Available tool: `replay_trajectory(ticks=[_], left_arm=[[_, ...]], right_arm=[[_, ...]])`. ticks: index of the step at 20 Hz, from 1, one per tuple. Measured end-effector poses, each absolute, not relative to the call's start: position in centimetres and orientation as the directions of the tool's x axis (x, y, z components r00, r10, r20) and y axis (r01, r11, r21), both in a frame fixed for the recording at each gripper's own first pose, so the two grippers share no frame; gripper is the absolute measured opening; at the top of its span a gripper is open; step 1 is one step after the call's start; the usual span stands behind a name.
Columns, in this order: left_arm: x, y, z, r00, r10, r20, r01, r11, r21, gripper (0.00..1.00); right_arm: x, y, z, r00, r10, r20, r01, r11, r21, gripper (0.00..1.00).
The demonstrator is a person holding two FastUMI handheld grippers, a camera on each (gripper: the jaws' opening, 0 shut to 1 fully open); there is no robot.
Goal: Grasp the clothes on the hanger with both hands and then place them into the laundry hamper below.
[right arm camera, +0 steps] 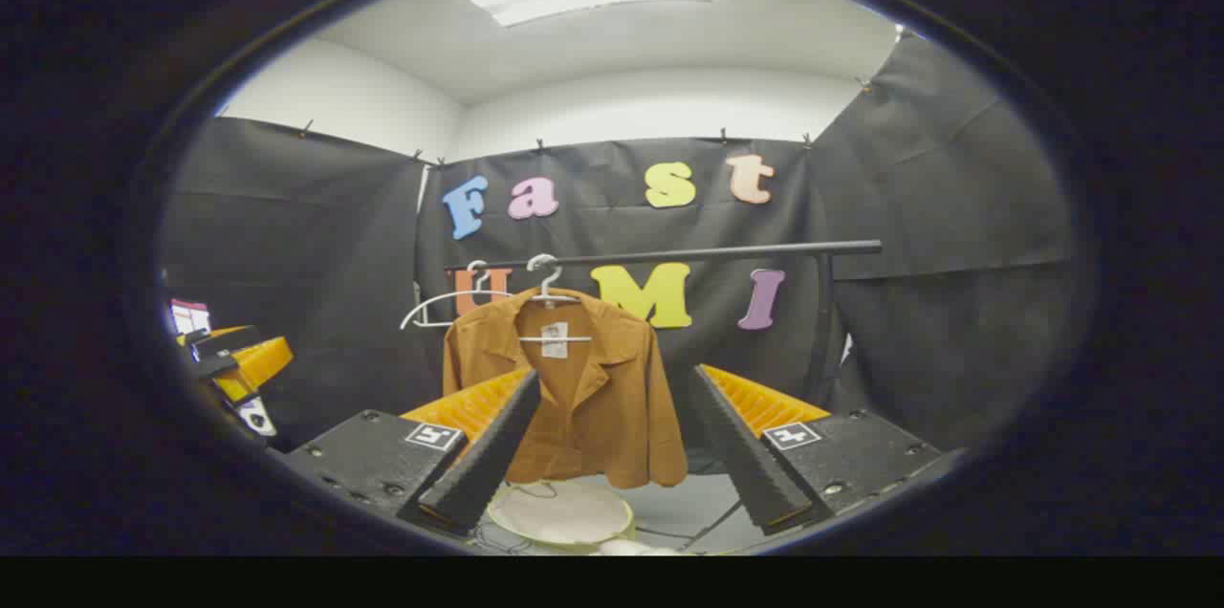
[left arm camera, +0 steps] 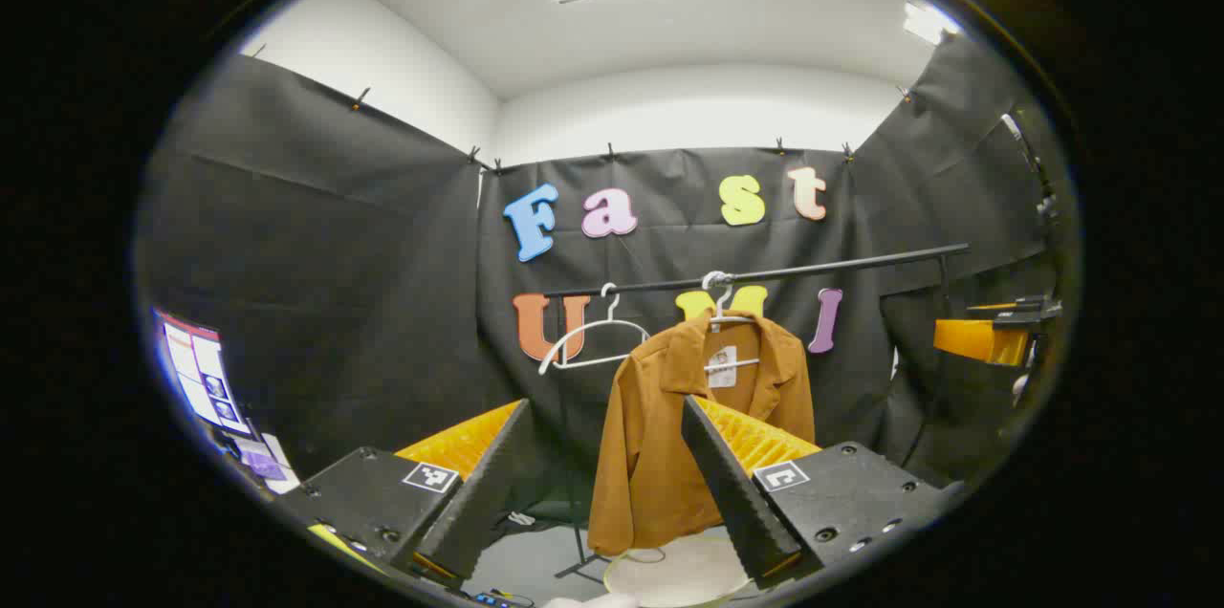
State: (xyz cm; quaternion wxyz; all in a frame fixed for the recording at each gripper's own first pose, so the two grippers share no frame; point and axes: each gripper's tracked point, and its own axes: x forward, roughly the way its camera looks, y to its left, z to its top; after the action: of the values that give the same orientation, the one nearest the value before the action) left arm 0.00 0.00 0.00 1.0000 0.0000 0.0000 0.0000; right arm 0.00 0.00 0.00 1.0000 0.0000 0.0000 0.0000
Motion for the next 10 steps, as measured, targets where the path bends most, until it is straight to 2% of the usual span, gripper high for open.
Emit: replay_trajectory(ticks=[10], left_arm=[[-1.3, 0.7, 0.5, 1.0, 0.015, -0.002, -0.015, 1.0, 0.009, 1.0]], right_arm=[[-1.7, 1.0, -1.3, 1.0, 0.014, -0.017, -0.015, 1.0, -0.012, 0.99]])
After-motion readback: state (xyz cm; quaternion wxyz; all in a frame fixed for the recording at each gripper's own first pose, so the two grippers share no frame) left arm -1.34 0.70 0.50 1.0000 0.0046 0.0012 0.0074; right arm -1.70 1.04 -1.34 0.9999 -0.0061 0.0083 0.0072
